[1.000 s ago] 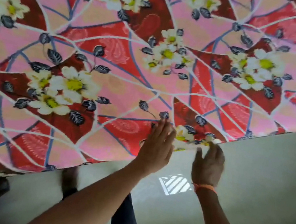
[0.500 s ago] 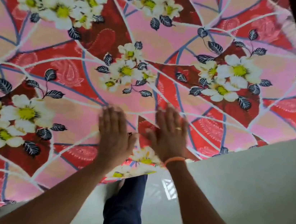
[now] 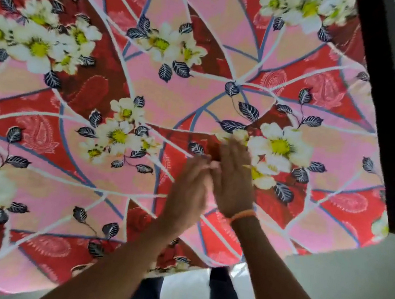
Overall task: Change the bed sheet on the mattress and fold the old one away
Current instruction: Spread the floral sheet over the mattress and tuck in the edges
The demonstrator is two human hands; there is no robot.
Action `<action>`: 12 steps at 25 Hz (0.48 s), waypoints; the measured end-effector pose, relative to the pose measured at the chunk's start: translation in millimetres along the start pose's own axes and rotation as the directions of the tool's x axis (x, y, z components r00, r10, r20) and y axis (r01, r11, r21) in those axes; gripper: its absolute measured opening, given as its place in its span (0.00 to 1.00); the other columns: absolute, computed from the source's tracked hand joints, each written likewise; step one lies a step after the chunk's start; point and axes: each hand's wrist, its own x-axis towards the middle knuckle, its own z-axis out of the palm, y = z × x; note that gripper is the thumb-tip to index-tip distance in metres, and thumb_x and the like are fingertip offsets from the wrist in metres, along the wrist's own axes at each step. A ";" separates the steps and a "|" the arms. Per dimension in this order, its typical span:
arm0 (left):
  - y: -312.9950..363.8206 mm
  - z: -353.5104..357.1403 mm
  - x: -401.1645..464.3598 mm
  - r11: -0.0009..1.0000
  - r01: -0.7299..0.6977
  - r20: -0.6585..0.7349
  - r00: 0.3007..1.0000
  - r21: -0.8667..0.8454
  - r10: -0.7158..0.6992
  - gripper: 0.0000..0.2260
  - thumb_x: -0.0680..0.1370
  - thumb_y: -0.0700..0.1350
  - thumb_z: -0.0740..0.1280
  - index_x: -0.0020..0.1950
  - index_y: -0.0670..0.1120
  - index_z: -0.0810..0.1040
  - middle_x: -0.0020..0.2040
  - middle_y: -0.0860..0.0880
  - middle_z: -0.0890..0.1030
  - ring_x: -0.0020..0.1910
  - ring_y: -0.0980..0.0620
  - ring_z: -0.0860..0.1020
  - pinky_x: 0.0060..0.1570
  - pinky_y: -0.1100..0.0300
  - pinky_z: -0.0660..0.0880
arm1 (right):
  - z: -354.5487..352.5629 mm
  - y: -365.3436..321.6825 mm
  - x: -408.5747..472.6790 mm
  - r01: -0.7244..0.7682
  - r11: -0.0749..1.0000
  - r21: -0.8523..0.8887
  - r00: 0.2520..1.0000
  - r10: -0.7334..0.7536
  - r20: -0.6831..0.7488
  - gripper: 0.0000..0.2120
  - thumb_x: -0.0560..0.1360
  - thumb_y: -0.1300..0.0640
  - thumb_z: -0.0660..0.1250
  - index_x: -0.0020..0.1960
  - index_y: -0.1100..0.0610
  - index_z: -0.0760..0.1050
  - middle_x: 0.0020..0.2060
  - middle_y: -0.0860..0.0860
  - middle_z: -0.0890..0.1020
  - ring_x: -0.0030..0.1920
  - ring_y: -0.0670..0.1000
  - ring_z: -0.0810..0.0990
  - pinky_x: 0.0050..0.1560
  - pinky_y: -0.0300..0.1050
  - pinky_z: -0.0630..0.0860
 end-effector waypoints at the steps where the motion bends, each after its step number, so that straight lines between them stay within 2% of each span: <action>1: -16.9 -7.4 -5.2 0.988 0.093 -0.082 0.993 0.124 -0.084 0.19 0.79 0.38 0.55 0.67 0.34 0.73 0.72 0.37 0.70 0.74 0.41 0.65 0.73 0.45 0.62 | 5.5 -5.5 11.5 0.066 0.996 -0.067 0.997 -0.064 0.031 0.28 0.81 0.46 0.52 0.76 0.58 0.61 0.76 0.58 0.59 0.77 0.58 0.56 0.75 0.60 0.52; 3: -36.6 -15.1 -13.8 0.913 0.176 -0.083 0.984 0.368 -0.157 0.24 0.82 0.45 0.56 0.75 0.34 0.64 0.77 0.36 0.62 0.77 0.39 0.59 0.73 0.40 0.61 | 8.6 9.7 27.0 0.154 0.965 -0.214 0.988 -0.146 0.050 0.30 0.81 0.40 0.51 0.78 0.53 0.57 0.78 0.54 0.56 0.78 0.56 0.53 0.75 0.61 0.50; 5: -25.7 -2.5 -1.4 0.860 0.152 -0.039 0.987 0.488 -0.153 0.31 0.82 0.54 0.56 0.77 0.32 0.59 0.78 0.33 0.56 0.78 0.35 0.54 0.74 0.37 0.57 | -6.6 51.4 39.8 0.099 0.957 -0.274 0.995 -0.099 0.014 0.32 0.79 0.37 0.50 0.79 0.51 0.55 0.78 0.53 0.55 0.78 0.56 0.52 0.75 0.61 0.49; 7: 21.4 38.0 38.3 0.847 0.200 -0.016 0.975 0.492 -0.221 0.36 0.81 0.59 0.55 0.77 0.31 0.56 0.78 0.31 0.54 0.78 0.33 0.51 0.75 0.36 0.53 | -37.4 119.0 50.2 -0.081 0.950 -0.302 0.995 0.061 -0.074 0.33 0.79 0.36 0.50 0.79 0.51 0.53 0.78 0.55 0.54 0.78 0.57 0.53 0.75 0.62 0.50; 9: 87.4 87.4 81.9 0.866 0.255 -0.028 0.963 0.429 -0.269 0.36 0.81 0.59 0.54 0.78 0.33 0.54 0.79 0.33 0.51 0.79 0.34 0.48 0.75 0.37 0.52 | -73.9 194.9 50.5 -0.182 0.937 -0.299 0.980 0.149 -0.131 0.33 0.79 0.37 0.50 0.79 0.52 0.52 0.78 0.56 0.54 0.77 0.58 0.54 0.74 0.63 0.53; 12: 175.0 157.3 146.7 0.911 0.186 -0.053 0.982 0.369 -0.179 0.33 0.81 0.56 0.57 0.79 0.36 0.55 0.80 0.36 0.50 0.79 0.36 0.47 0.76 0.38 0.49 | -117.4 277.6 42.1 -0.254 0.927 -0.277 0.967 0.243 -0.075 0.33 0.78 0.39 0.49 0.78 0.55 0.54 0.77 0.59 0.56 0.75 0.62 0.59 0.70 0.65 0.57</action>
